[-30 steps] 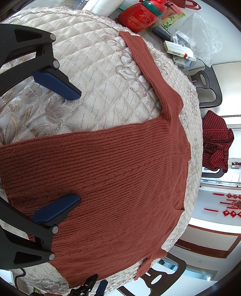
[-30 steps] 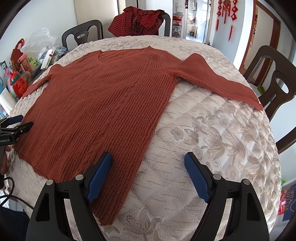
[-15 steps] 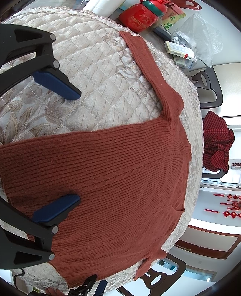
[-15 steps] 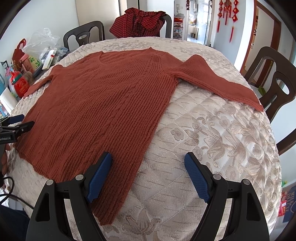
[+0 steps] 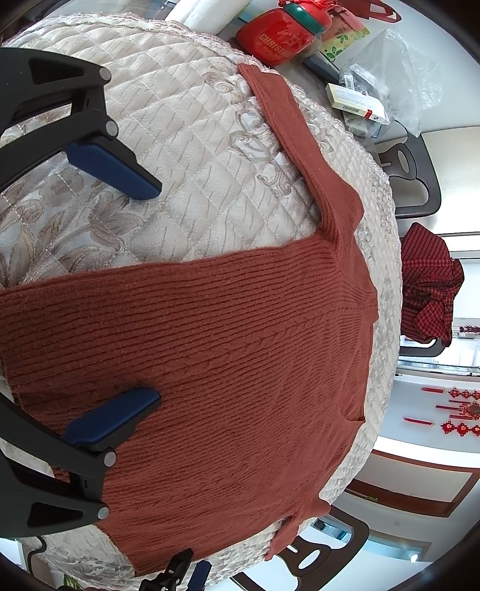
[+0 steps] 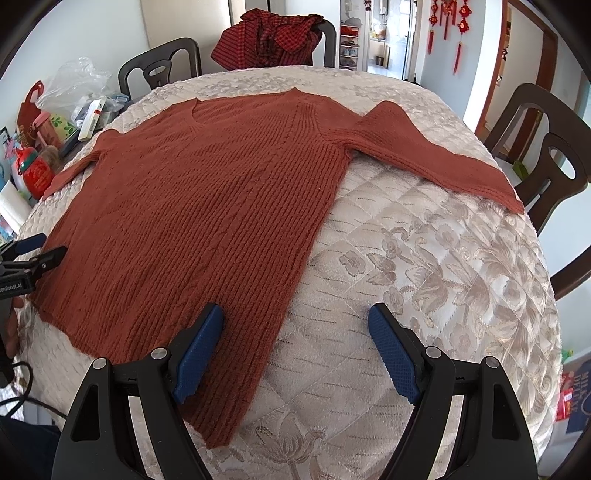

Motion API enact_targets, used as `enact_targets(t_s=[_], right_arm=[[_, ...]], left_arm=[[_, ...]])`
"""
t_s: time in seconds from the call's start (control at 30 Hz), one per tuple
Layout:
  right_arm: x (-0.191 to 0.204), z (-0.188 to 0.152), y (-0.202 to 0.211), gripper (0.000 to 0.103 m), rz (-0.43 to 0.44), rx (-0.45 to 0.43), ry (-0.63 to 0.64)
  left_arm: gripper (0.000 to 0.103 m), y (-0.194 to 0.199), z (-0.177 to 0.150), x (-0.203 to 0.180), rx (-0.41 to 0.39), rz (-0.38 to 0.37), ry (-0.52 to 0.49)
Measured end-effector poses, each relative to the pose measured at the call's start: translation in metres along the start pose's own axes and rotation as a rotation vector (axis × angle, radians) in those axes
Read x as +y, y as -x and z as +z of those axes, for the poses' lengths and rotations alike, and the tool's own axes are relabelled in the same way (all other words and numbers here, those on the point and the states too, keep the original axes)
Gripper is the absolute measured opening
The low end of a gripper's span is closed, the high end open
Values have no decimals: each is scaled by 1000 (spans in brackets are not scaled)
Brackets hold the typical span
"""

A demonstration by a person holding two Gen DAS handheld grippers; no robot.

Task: Fold small clothes
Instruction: 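Move the left tool to a sweater sleeve cuff and grasp it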

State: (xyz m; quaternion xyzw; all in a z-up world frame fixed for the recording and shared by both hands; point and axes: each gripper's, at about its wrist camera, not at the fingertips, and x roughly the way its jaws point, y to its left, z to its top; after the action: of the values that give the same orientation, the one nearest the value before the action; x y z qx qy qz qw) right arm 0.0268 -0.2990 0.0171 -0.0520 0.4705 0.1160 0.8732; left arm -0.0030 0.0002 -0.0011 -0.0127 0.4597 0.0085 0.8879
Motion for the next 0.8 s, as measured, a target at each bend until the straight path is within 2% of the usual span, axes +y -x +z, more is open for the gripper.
enact_targets(t_s=[0.37, 0.6, 0.8], right_arm=[[4, 5, 11, 81, -2, -37, 10], [14, 18, 14, 81, 22, -71, 34], [20, 32, 8, 81, 47, -90, 36]], left_arm=[[103, -3, 10, 3, 21, -9, 20], [103, -3, 22, 12, -7, -20, 35], [103, -6, 38, 36, -37, -9, 88]])
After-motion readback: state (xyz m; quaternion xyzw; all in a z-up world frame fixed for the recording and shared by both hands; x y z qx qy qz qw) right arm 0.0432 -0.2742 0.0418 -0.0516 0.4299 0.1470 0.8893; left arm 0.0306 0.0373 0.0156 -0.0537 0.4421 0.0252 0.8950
